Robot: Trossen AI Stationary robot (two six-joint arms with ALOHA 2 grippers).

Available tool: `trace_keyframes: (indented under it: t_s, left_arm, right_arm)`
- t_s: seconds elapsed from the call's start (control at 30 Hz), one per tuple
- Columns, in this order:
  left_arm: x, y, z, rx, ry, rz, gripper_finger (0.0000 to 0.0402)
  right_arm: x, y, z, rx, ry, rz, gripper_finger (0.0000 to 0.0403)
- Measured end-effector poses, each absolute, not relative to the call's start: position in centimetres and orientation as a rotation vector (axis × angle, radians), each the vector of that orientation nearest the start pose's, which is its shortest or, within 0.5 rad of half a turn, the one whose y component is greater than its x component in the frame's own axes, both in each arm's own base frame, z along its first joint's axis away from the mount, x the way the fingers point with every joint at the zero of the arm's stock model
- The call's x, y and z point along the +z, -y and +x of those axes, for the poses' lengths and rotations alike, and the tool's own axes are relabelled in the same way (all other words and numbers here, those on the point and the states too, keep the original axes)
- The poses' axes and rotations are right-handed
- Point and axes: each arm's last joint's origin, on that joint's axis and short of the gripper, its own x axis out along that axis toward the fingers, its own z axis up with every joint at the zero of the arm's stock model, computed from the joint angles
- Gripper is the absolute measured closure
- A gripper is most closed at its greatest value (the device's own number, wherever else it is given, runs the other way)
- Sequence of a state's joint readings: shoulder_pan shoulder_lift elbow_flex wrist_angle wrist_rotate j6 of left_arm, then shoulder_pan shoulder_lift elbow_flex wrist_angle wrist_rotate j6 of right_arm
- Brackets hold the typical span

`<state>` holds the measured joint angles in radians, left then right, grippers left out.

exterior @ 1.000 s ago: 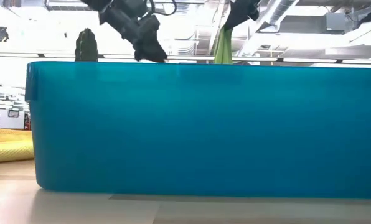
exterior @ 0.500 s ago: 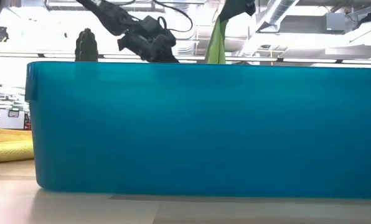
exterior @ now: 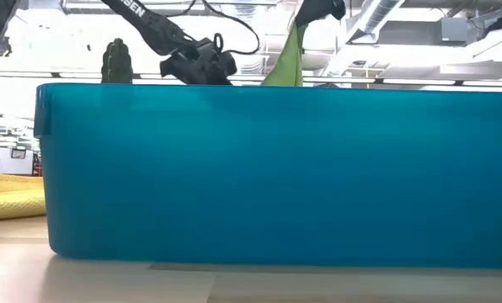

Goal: Fold microfiber towels
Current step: Fold the top green microfiber towel

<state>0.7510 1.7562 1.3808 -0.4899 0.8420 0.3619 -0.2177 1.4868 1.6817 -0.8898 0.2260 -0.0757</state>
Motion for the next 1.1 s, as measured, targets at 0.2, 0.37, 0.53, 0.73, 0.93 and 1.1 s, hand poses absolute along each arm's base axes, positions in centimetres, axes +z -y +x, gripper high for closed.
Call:
trace_keyframes:
  t_s: [0.2,0.37,0.53,0.73,0.93,1.1]
  left_arm:
    - [27.7,-21.9,27.9,-0.254,-0.616,-0.294,0.0208]
    - [27.6,-17.8,30.3,-0.245,-0.752,-0.140,0.0208]
    - [27.3,-15.0,32.1,-0.210,-0.796,-0.130,0.0208]
    - [26.9,-13.8,32.5,-0.056,-0.893,-0.228,0.0208]
    - [26.7,-11.1,33.6,0.132,-0.958,-0.216,0.0208]
    - [27.1,-8.1,34.9,0.238,-0.910,-0.188,0.0208]
  right_arm:
    - [41.1,7.1,29.2,-0.400,-0.716,-0.074,0.0384]
    - [41.1,7.2,29.4,-0.408,-0.716,-0.078,0.0389]
    - [41.0,7.4,29.3,-0.418,-0.718,-0.070,0.0384]
    - [41.0,7.8,29.3,-0.437,-0.716,-0.050,0.0388]
    - [41.0,8.7,29.0,-0.493,-0.702,0.013,0.0384]
    - [40.8,9.8,28.8,-0.580,-0.688,0.040,0.0389]
